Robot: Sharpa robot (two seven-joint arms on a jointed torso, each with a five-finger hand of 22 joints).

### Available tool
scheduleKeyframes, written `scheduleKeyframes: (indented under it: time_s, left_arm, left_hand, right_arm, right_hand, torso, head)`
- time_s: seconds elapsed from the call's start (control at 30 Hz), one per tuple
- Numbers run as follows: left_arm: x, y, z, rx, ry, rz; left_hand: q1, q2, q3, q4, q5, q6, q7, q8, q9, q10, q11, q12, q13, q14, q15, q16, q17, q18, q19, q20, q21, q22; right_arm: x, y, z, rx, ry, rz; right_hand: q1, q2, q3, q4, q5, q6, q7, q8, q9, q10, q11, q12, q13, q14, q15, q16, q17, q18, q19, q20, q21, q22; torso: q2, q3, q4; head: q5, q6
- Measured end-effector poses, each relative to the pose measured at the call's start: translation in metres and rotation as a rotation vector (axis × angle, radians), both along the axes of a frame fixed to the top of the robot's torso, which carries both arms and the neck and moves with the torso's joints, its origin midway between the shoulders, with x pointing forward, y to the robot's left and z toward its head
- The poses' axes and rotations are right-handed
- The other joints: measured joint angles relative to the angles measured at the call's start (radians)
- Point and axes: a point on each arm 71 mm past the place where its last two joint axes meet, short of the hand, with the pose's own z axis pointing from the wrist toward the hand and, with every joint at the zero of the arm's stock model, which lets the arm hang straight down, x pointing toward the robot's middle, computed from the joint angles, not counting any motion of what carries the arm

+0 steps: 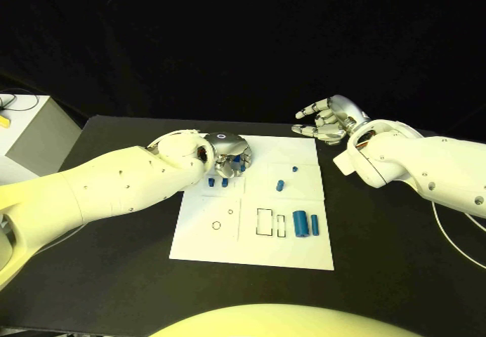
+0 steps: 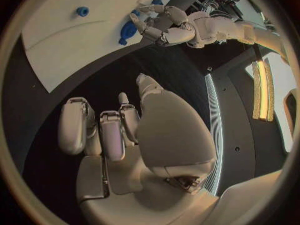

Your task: Assemble the parts on the task board

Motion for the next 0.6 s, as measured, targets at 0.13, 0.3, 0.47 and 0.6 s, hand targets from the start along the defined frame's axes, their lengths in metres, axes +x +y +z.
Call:
scheduleKeyframes:
  time_s: [0.13,0.3,0.47,0.6]
  left_arm:
    - [0.0000,0.0000,-0.0002,0.002,0.003,-0.001]
    - [0.0000,-0.0002,-0.0001,0.003,0.005,-0.002]
    - [0.0000,-0.0005,0.0000,0.002,0.006,-0.003]
    - [0.0000,-0.0006,0.0003,0.001,0.006,-0.004]
  left_hand:
    - [-0.004,0.004,0.001,-0.001,0.000,0.009,0.002,-0.005,-0.002,0.016,-0.001,-0.008,-0.005,0.005,0.005,0.009,0.007,0.000,0.000,0.000,0.005,0.002]
    - [-0.004,0.015,0.004,-0.004,0.000,0.033,0.006,-0.005,-0.002,0.048,-0.001,-0.017,-0.011,0.023,0.002,0.024,0.024,0.000,0.000,0.000,0.014,0.007]
    - [-0.010,0.027,0.009,-0.012,-0.004,0.058,0.005,-0.014,-0.002,0.089,-0.005,-0.043,-0.021,0.032,0.000,0.034,0.023,0.000,0.000,0.000,0.019,0.010]
    - [-0.013,0.031,0.014,-0.019,-0.004,0.076,0.007,-0.031,-0.001,0.134,-0.005,-0.109,-0.043,0.032,0.000,0.034,0.006,0.000,0.000,0.000,0.024,0.010]
  right_arm:
    - [0.0000,0.0001,0.0000,0.000,0.000,0.000]
    - [0.0001,0.0004,0.0000,0.000,0.000,0.000]
    - [0.0002,0.0005,0.0000,0.000,0.000,0.001]
    - [0.0002,0.0007,0.0000,0.000,0.000,0.001]
  right_hand:
    - [0.000,0.000,0.000,0.000,0.000,0.000,0.000,0.000,0.000,0.000,0.000,0.000,0.000,0.000,0.000,0.000,0.000,0.000,0.000,0.000,0.000,0.000]
    - [0.000,0.000,0.000,0.000,0.000,0.000,0.000,0.000,0.000,0.000,0.000,0.000,0.000,0.000,0.000,0.000,0.000,0.000,0.000,0.000,0.000,0.000]
    - [0.000,0.000,0.006,0.000,0.000,0.000,0.000,0.004,0.000,0.000,0.000,0.000,0.000,0.000,0.000,0.000,0.000,0.000,0.000,0.000,0.000,0.001]
    - [0.000,0.000,0.006,0.000,0.000,0.000,0.000,0.004,0.000,0.000,0.000,0.000,0.000,0.000,0.000,0.000,0.000,0.000,0.000,0.000,0.000,0.001]
  torso:
    - [0.000,0.0000,0.0000]
    - [0.000,-0.0002,0.0000]
    - [0.000,-0.0004,0.0004]
    - [-0.001,-0.0004,0.0005]
  head:
    - [0.000,0.000]
    - [0.000,-0.002]
    - [0.000,-0.003]
    - [0.000,-0.004]
